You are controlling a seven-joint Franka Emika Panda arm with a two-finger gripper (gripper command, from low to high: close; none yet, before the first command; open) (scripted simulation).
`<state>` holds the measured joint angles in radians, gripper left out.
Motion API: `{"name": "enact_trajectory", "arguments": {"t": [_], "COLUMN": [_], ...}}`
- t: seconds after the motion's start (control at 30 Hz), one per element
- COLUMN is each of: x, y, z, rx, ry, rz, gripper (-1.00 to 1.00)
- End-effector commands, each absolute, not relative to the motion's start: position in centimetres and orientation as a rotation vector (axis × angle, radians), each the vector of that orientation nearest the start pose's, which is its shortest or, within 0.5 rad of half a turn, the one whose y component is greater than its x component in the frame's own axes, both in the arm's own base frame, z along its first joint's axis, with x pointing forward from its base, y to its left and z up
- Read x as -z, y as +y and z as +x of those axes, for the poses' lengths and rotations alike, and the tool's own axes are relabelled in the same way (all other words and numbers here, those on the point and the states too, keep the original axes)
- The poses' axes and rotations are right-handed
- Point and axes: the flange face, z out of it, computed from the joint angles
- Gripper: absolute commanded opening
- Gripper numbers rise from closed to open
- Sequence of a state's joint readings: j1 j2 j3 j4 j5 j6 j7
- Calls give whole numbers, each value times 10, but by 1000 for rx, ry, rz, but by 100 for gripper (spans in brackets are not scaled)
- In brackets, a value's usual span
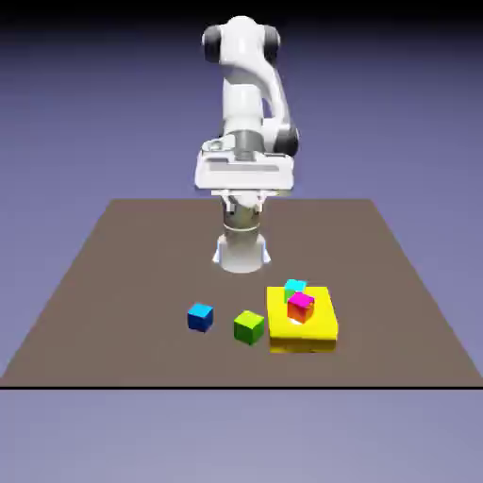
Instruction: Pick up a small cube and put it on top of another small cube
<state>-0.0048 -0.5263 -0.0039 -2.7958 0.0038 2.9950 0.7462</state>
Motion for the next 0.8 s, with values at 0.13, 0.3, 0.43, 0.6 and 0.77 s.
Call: {"name": "enact_trajectory", "arguments": {"t": [0.13, 0.3, 0.43, 0.6, 0.77], "x": [-373, -301, -245, -182, -126], "y": [-40, -77, -103, -130, -124], "z": [415, 416, 405, 379, 366], "rx": [593, 183, -170, -605, -605], "ry": [1246, 1473, 1636, 1795, 1795], "rz": [-2647, -2697, -2680, -2591, -2591], "gripper": [0, 0, 0, 0, 0]}}
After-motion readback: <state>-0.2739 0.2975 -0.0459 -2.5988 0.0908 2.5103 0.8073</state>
